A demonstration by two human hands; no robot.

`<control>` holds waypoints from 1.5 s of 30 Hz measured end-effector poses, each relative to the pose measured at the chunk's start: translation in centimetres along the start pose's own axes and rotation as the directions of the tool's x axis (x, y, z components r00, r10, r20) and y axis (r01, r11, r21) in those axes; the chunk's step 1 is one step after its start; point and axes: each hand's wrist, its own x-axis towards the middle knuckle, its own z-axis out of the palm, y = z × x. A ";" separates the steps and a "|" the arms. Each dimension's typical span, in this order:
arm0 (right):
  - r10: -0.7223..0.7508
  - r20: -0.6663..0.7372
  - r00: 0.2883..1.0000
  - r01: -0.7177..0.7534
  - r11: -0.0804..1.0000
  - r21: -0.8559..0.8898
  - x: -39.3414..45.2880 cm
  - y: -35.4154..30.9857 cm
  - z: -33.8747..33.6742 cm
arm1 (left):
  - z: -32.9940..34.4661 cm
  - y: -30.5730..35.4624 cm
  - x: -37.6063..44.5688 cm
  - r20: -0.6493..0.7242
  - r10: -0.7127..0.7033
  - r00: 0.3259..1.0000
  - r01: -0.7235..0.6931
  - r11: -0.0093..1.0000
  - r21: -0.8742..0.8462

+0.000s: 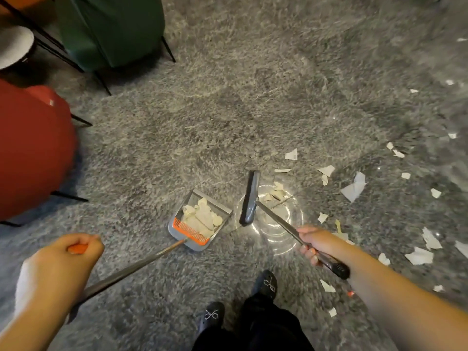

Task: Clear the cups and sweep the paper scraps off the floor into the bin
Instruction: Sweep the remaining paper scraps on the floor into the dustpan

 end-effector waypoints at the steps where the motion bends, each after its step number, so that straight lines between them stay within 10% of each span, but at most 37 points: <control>1: 0.009 -0.010 1.000 -0.009 1.000 0.017 -0.4 0.4 -1.4 | 0.5 1.1 0.0 0.011 0.022 1.000 -0.022 1.000 0.013; 25: -0.030 -0.343 0.939 0.133 0.951 0.280 -8.7 7.1 -14.7 | 7.3 19.6 0.1 0.070 0.365 0.928 -0.369 0.928 0.054; 45: -0.139 -0.214 0.967 0.201 0.931 0.305 0.3 -15.9 -4.1 | 5.4 33.3 15.3 0.257 0.466 0.847 -0.495 0.867 0.059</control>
